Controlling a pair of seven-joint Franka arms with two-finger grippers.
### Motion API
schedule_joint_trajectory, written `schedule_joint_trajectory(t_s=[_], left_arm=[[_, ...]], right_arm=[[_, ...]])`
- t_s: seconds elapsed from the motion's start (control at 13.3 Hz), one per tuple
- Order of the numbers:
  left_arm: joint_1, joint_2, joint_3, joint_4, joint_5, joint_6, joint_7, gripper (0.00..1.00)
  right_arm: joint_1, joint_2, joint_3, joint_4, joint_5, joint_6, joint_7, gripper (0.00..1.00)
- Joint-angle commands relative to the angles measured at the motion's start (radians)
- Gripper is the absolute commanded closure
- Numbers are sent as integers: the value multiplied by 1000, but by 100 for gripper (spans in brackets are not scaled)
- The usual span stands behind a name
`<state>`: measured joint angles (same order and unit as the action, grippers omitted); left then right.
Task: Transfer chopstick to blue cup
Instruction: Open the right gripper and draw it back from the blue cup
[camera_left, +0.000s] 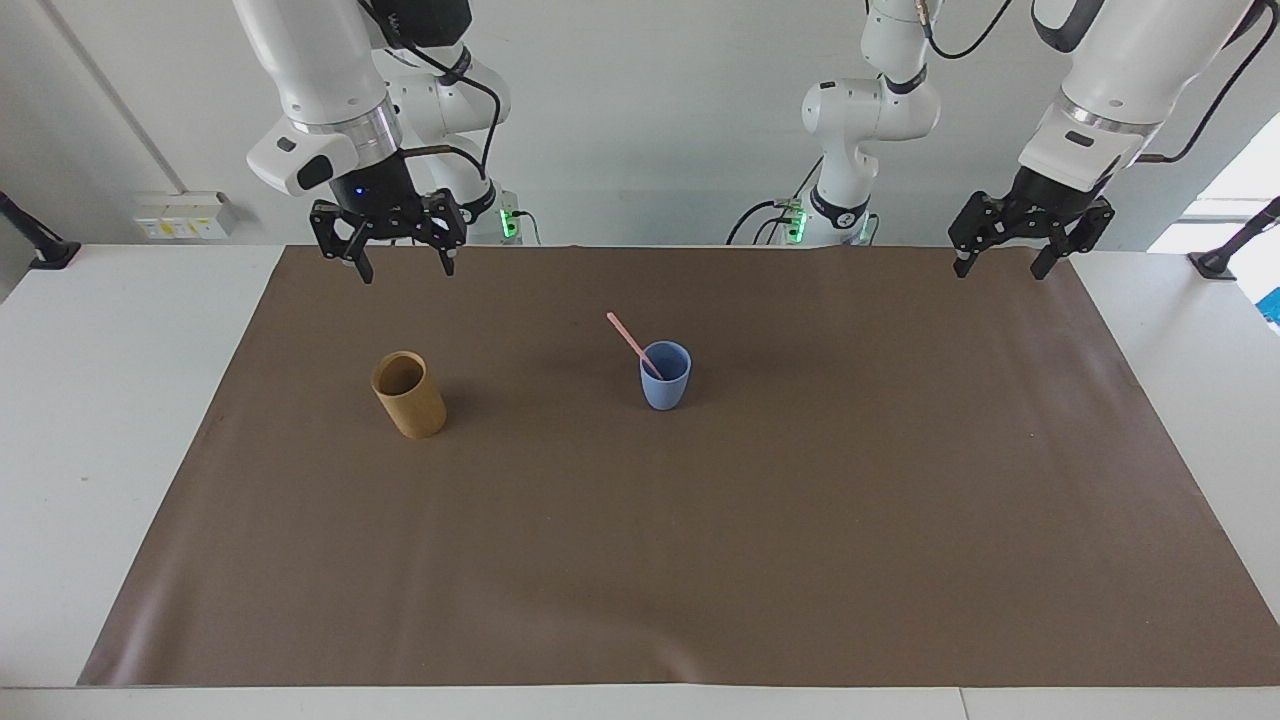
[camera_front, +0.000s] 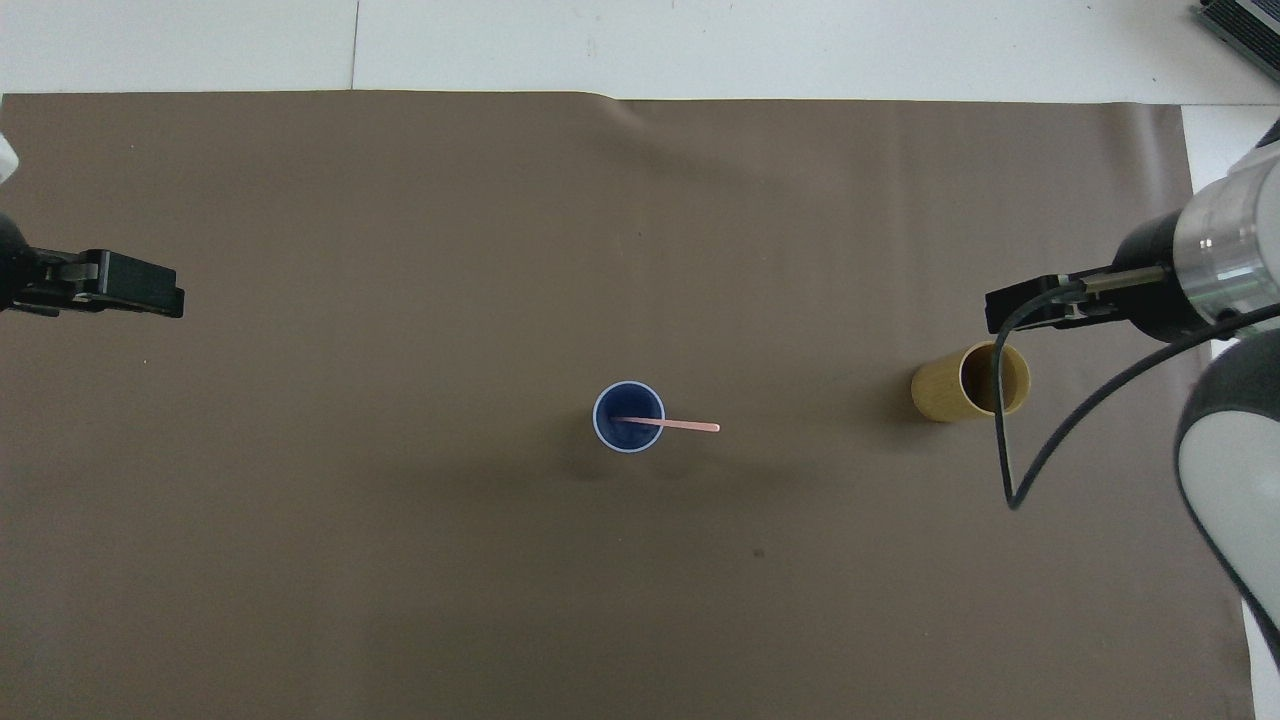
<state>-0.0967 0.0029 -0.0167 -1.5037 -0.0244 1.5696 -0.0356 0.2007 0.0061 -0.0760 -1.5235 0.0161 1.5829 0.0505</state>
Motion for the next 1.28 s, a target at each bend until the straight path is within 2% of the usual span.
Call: schedule_joint_trajectory(t_s=[0.0, 0.23, 0.38, 0.53, 0.75, 0.98, 1.21], left_arm=[[14, 12, -8, 28, -5, -28, 8, 0], [14, 12, -8, 28, -5, -28, 8, 0], [14, 12, -8, 28, -5, -28, 8, 0], [14, 12, -8, 28, -5, -28, 8, 0], [14, 12, -8, 28, -5, -28, 8, 0], [11, 11, -9, 20, -5, -32, 8, 0], [14, 11, -9, 23, 0, -32, 8, 0]], right_arm=[[-59, -55, -2, -12, 1, -52, 20, 0], [-109, -66, -25, 37, 7, -131, 20, 0], [-110, -99, -41, -7, -11, -135, 11, 0], [-133, -100, -59, -4, -12, -129, 5, 0], [-139, -83, -61, 2, -12, -121, 3, 0], [-164, -34, -64, 69, -5, -132, 2, 0], [-135, -47, -53, 53, -5, -104, 0, 0]])
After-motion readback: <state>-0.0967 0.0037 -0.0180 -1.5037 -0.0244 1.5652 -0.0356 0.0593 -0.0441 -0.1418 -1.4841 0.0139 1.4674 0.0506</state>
